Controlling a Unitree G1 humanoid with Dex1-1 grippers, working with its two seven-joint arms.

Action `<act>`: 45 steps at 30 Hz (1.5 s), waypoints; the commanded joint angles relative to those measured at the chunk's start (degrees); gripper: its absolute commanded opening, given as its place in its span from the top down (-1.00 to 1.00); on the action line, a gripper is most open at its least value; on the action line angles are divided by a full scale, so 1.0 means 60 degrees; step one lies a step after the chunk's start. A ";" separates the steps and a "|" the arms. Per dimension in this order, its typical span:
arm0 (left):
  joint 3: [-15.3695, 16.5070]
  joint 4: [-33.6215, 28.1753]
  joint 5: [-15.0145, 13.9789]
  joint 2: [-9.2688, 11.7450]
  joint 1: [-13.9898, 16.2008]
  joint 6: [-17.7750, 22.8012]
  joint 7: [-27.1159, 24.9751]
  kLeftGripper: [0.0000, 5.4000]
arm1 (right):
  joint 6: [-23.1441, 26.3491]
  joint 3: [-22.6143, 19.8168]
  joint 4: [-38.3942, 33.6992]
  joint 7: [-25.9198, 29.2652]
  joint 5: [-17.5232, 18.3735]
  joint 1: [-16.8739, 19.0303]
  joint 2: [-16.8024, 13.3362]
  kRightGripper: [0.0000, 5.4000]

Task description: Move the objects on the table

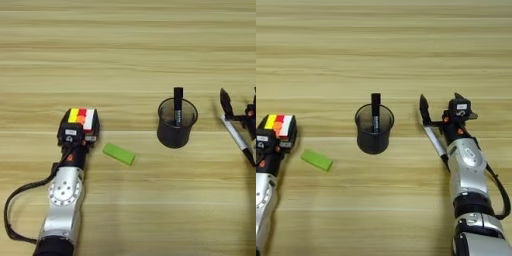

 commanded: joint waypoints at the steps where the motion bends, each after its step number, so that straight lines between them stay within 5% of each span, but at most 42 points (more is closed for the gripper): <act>1: 0.0081 0.0547 0.0068 0.0012 -0.0228 -0.0234 0.0177 -0.21 | 0.0067 0.0012 -0.0009 0.0012 -0.0043 0.0031 -0.0035 -1.00; 17: 0.0275 0.2264 0.0061 0.0065 -0.0686 -0.0924 0.0490 -0.21 | 0.0072 0.0006 -0.0049 0.0027 -0.0038 0.0062 -0.0056 -1.00; 30: 0.0318 0.1725 -0.0008 0.0123 -0.0616 -0.1084 0.0450 -0.81 | 0.0042 -0.0027 -0.0300 0.0063 0.0027 0.0120 -0.0074 -1.00; 36: 0.0300 0.1286 0.0039 0.0151 -0.0495 -0.1045 0.0459 -1.00 | 0.0001 0.0145 -0.2049 0.0247 0.0070 0.0680 -0.0039 -1.00; 45: 0.0178 0.0606 -0.0070 0.0168 -0.0322 -0.0928 0.0169 -1.00 | 0.1134 0.1573 -0.6991 0.1360 0.0671 0.2617 -0.0092 -1.00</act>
